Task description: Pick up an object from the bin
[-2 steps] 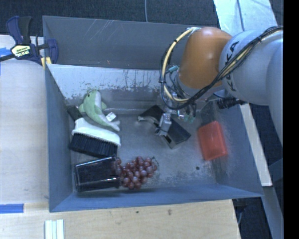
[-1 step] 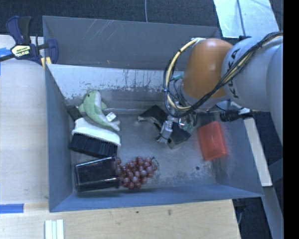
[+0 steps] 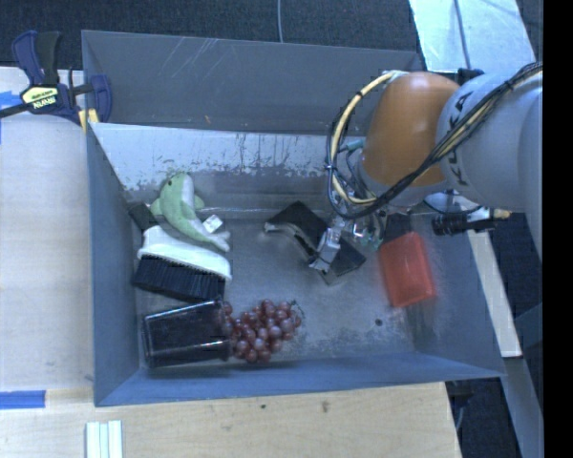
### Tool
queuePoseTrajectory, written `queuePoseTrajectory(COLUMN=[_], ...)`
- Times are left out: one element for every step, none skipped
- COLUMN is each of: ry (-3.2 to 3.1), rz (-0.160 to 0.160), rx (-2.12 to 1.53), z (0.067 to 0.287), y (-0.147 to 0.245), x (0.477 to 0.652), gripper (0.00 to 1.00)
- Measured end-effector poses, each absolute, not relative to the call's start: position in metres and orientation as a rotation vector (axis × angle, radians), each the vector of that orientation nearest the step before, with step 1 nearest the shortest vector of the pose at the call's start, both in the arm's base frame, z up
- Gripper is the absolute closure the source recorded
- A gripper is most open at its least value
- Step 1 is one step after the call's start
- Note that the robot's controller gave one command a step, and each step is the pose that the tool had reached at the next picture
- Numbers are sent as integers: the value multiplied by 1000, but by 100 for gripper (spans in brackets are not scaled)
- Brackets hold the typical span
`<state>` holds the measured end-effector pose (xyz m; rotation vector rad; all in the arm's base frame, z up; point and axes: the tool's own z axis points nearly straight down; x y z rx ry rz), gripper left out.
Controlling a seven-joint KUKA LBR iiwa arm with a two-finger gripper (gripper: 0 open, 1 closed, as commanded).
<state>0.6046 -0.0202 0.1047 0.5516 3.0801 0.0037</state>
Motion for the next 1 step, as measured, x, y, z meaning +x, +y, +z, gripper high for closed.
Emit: queuePoseTrajectory(ry=[2991], rz=[6], rx=[880], z=[85], y=[-23], x=[588], gripper=[100])
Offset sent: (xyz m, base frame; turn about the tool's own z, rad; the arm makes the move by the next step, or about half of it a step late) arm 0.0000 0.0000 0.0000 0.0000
